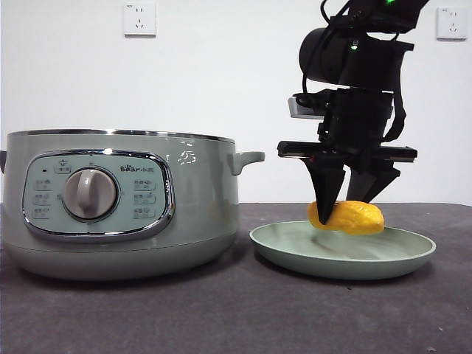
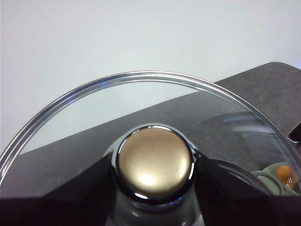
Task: Take the corn out from the steamer,put the corn on the plate,close the lid
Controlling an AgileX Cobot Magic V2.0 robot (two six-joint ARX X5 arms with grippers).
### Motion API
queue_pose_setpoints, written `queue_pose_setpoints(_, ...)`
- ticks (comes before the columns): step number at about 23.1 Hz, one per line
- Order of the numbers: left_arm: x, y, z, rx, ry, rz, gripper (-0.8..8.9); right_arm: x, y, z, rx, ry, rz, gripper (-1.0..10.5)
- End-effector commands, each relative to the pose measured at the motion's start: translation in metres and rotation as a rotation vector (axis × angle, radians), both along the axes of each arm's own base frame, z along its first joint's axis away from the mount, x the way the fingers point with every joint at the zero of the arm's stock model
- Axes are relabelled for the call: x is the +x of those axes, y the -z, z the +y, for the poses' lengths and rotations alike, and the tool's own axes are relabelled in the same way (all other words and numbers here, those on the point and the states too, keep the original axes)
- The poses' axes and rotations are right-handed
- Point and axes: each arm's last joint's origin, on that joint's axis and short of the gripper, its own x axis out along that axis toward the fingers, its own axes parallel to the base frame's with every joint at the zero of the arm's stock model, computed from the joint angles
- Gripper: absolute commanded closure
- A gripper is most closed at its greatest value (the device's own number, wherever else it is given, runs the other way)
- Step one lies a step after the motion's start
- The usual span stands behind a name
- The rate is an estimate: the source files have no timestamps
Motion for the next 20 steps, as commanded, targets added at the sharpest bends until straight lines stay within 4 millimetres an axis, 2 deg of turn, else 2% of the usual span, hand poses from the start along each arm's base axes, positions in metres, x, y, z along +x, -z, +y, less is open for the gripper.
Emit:
queue_pose_setpoints(1,-0.003,-0.01,0.001,-0.039,-0.001,-0.065,8.23,0.003,0.015,-0.001,-0.019,-0.003,0.038,9.6)
queue_pose_setpoints(7,-0.002,-0.009,0.001,-0.037,-0.001,-0.061,8.23,0.006,0.027,-0.001,-0.042,-0.023,0.065,9.3)
queue_pose_setpoints(12,0.0,-0.009,0.0,-0.036,-0.001,-0.057,8.22,0.006,0.027,-0.001,-0.043,-0.022,0.064,6.7)
queue_pose_setpoints(15,0.001,-0.008,0.0,-0.034,-0.001,-0.052,8.23,0.006,0.027,-0.002,-0.046,-0.02,0.063,5.6)
queue_pose_setpoints(20,0.005,-0.007,-0.002,-0.027,0.0,-0.038,8.23,0.006,0.027,-0.002,-0.047,-0.02,0.061,5.3)
